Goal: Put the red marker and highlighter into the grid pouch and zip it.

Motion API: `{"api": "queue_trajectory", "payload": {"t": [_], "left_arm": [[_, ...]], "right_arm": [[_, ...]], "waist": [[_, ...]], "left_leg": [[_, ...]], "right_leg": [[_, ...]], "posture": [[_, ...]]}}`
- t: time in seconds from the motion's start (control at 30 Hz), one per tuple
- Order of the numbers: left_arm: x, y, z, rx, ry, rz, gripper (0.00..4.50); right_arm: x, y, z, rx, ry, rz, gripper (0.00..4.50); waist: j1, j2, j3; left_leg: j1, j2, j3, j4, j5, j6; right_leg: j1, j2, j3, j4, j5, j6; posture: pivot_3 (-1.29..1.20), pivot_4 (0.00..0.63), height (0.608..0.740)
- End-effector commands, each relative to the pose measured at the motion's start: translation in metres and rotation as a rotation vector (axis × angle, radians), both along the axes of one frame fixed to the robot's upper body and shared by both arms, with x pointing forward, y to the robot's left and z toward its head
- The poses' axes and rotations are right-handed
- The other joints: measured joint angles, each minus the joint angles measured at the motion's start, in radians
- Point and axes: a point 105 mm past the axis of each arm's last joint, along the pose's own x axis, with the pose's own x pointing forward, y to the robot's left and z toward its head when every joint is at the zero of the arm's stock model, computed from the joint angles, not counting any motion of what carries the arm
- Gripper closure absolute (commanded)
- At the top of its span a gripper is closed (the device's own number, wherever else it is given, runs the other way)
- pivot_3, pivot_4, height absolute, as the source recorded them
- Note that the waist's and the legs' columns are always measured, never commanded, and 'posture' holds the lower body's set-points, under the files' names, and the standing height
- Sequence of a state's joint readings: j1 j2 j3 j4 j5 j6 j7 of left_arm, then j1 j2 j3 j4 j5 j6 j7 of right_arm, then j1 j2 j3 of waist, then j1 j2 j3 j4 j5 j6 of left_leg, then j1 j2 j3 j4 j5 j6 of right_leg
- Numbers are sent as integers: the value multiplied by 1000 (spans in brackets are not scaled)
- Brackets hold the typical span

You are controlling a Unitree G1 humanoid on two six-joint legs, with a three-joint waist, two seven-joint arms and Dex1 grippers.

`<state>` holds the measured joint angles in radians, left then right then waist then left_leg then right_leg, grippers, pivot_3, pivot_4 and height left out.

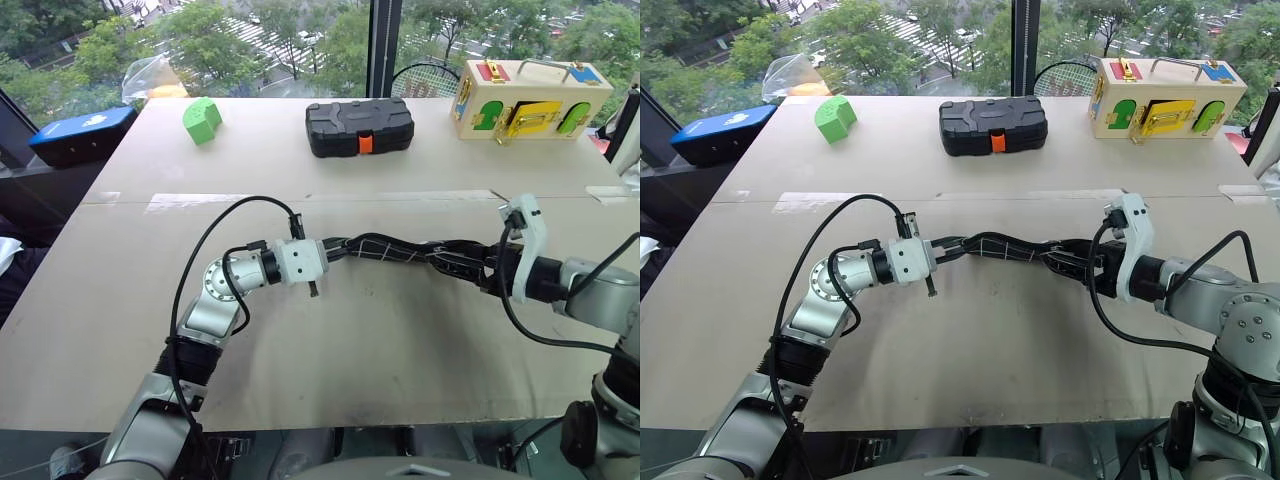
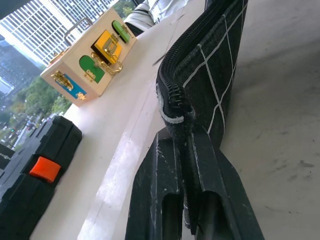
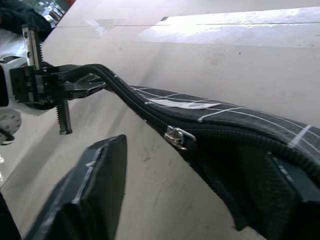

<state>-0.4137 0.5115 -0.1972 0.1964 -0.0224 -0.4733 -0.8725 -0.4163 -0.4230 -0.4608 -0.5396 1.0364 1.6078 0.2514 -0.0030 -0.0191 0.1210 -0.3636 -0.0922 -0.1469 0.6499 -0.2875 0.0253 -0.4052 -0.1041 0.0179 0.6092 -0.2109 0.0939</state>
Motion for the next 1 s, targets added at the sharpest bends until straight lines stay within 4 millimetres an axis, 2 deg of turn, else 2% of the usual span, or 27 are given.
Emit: {"api": "queue_trajectory", "payload": {"t": [0.03,0.1,0.17,0.57,0.9,1.0], "left_arm": [[-2,0,11,-13,-38,-8,4500],[-2,0,11,-13,-36,-8,4500],[-2,0,11,-14,-36,-8,4500],[-1,1,10,-10,-34,-1,4500],[2,5,9,-2,-45,26,4500],[3,6,7,1,-48,34,4500]], "right_arm": [[-2,-1,10,34,-33,1,2687],[-3,-1,10,45,-31,6,3753],[-4,-1,9,44,-28,6,4422],[-8,-5,12,3,-35,4,4422],[-3,-44,25,-361,-145,-189,4422],[-4,-66,24,-532,-147,-270,4422]], "waist": [[0,0,0],[0,0,0],[0,0,0],[0,0,0],[3,0,0],[5,0,0]], "left_leg": [[0,0,0,0,0,0],[0,0,0,0,0,0],[0,0,0,0,0,0],[0,0,0,0,0,0],[0,0,0,0,0,0],[0,0,0,0,0,0]], "right_leg": [[0,0,0,0,0,0],[0,0,0,0,0,0],[0,0,0,0,0,0],[0,0,0,0,0,0],[0,0,0,0,0,0],[1,0,0,0,0,0]], "posture": [[0,150,740],[0,150,740],[0,150,740],[0,150,740],[0,150,740],[0,150,740]]}}
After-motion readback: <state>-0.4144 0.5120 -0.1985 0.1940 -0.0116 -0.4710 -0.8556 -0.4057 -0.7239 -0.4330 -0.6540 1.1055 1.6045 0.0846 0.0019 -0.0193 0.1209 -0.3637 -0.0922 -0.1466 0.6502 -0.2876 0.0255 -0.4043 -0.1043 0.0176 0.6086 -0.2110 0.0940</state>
